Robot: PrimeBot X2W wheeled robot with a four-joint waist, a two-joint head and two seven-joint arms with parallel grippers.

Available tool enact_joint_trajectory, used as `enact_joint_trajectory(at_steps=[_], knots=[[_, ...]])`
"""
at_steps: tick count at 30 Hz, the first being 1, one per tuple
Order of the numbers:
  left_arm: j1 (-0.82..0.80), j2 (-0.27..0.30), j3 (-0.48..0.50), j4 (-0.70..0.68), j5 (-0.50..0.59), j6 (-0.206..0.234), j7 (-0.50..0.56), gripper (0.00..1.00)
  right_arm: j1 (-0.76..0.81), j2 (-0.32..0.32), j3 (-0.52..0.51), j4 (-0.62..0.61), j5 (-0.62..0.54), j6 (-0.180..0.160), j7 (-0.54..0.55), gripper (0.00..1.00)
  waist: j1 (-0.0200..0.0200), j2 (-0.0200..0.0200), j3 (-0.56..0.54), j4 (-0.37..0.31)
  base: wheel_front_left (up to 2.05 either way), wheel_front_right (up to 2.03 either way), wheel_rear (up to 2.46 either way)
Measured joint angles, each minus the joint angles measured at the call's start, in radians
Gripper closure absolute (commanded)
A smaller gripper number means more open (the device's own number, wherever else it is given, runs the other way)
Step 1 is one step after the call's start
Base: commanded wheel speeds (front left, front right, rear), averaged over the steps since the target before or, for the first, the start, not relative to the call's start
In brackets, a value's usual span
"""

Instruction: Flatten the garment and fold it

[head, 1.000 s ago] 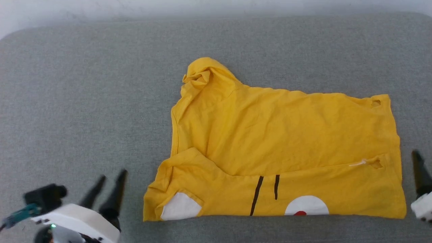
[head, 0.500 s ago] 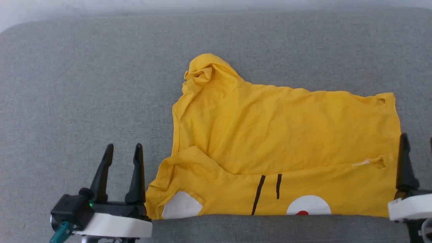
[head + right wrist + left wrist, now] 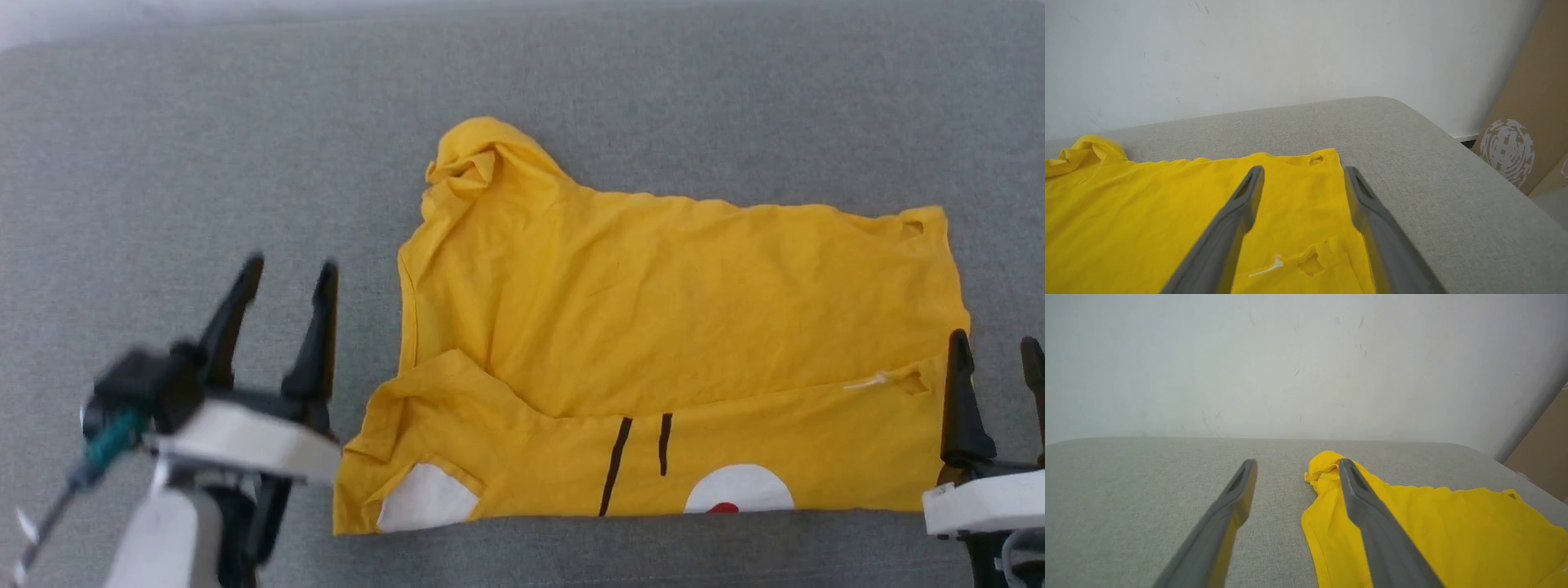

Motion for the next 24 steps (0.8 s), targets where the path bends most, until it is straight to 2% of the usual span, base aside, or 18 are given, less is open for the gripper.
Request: enact_joint_trajectory(at_steps=[7, 12, 16, 24], knots=[[-0.327, 0.13, -0.069, -0.017, -0.095, -0.025, 0.333, 0.0, -0.049, 0.0, 0.012, 0.017, 0.006, 0.0, -0.007, 0.0, 0.0001, 0.0, 0.078, -0.01, 0.0, 0.0, 0.0], [-0.584, 0.184, -0.12, 0.061, -0.217, -0.031, 0.562, 0.0, -0.084, 0.0, 0.016, 0.033, 0.007, 0.0, -0.017, 0.0, 0.0002, 0.0, 0.149, -0.018, 0.0, 0.0, 0.0], [-0.746, 0.192, -0.16, 0.144, -0.316, -0.031, 0.71, 0.0, -0.114, 0.0, 0.028, 0.041, 0.007, 0.0, -0.023, 0.0, 0.0003, 0.0, 0.208, -0.027, 0.0, 0.0, 0.0], [-0.896, 0.205, -0.242, 0.274, -0.356, -0.031, 0.936, 0.0, -0.175, 0.0, 0.056, 0.078, 0.018, 0.0, -0.046, 0.0, 0.0002, 0.0, 0.31, -0.058, 0.0, 0.0, 0.0]])
